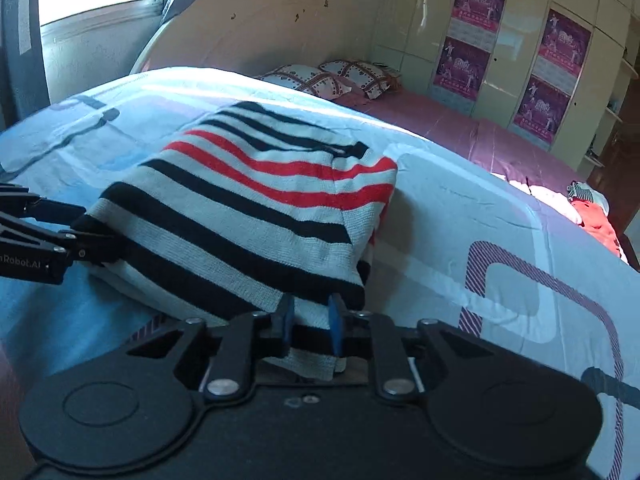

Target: Fold small clothes

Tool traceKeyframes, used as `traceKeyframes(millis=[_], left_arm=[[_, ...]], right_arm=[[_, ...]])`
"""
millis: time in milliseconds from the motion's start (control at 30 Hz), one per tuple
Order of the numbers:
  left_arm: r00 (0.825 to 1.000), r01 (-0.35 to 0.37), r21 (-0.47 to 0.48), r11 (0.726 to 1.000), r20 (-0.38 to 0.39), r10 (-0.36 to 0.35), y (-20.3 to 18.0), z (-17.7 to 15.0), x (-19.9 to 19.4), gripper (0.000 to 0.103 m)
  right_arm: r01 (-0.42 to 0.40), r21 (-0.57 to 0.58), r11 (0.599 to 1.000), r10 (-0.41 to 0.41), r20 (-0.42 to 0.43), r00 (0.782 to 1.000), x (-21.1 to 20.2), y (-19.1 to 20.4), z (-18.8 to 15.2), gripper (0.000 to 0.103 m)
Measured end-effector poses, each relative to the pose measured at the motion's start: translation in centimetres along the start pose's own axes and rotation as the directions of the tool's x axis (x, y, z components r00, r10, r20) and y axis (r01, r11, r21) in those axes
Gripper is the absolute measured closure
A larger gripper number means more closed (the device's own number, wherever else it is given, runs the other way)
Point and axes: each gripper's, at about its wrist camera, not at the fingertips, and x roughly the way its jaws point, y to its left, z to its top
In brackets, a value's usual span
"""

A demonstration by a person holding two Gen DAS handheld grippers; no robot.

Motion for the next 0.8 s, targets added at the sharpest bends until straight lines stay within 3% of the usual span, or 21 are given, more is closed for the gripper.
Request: traceKeyframes(millis=[67, 133, 167, 200, 233, 533, 667, 800], left_arm=[[0.998, 0.005, -0.03, 1.0, 0.056, -0.004, -0.1, -0.3, -3.3, 0.031], [0.994, 0.012, -0.065, 0.998, 0.113, -0.005, -0.5, -0.8, -7.2, 0.009], [0.99, 0.005, -0.077, 0.997, 0.144, 0.006, -0.8, -1.1, -9.1, 0.0], [0.985, 0.002, -0.085, 0.996, 0.174, 0.013, -1.2, -1.5, -11.5, 0.0], [0.982, 0.006, -0.087, 0.996, 0.186, 0.011, -1.7, -1.9, -13.2, 0.0], [0.97, 0.027, -0.005, 1.0, 0.242, -0.025, -7.2, -7.2, -27.7, 0.0], [0.964, 0.009, 0.059, 0.998, 0.265, -0.025, -9.1, -9.8, -31.9, 0.0], [0.954, 0.021, 0.062, 0.998, 0.296, -0.039, -9.6, -11.5, -35.4, 0.0]], right_arm=[[-0.01, 0.065, 0.998, 0.006, 0.053, 0.999, -3.5, -0.8, -0.1, 0.057], [-0.013, 0.139, 0.99, -0.001, 0.097, 0.995, -7.4, -1.8, -0.5, 0.039], [-0.025, 0.173, 0.985, 0.003, 0.124, 0.992, -9.5, -2.3, -0.9, 0.018], [-0.037, 0.204, 0.978, 0.006, 0.151, 0.989, -11.8, -2.6, -1.5, 0.006], [-0.04, 0.222, 0.974, 0.003, 0.165, 0.986, -13.7, -2.8, -2.1, 0.001], [0.019, 0.32, 0.947, -0.092, 0.215, 0.972, -29.4, 0.1, -9.4, 0.001], [0.044, 0.3, 0.953, -0.12, 0.24, 0.963, -33.4, 1.8, -11.9, 0.001], [0.062, 0.276, 0.959, -0.133, 0.246, 0.96, -35.5, 2.8, -13.1, 0.001]])
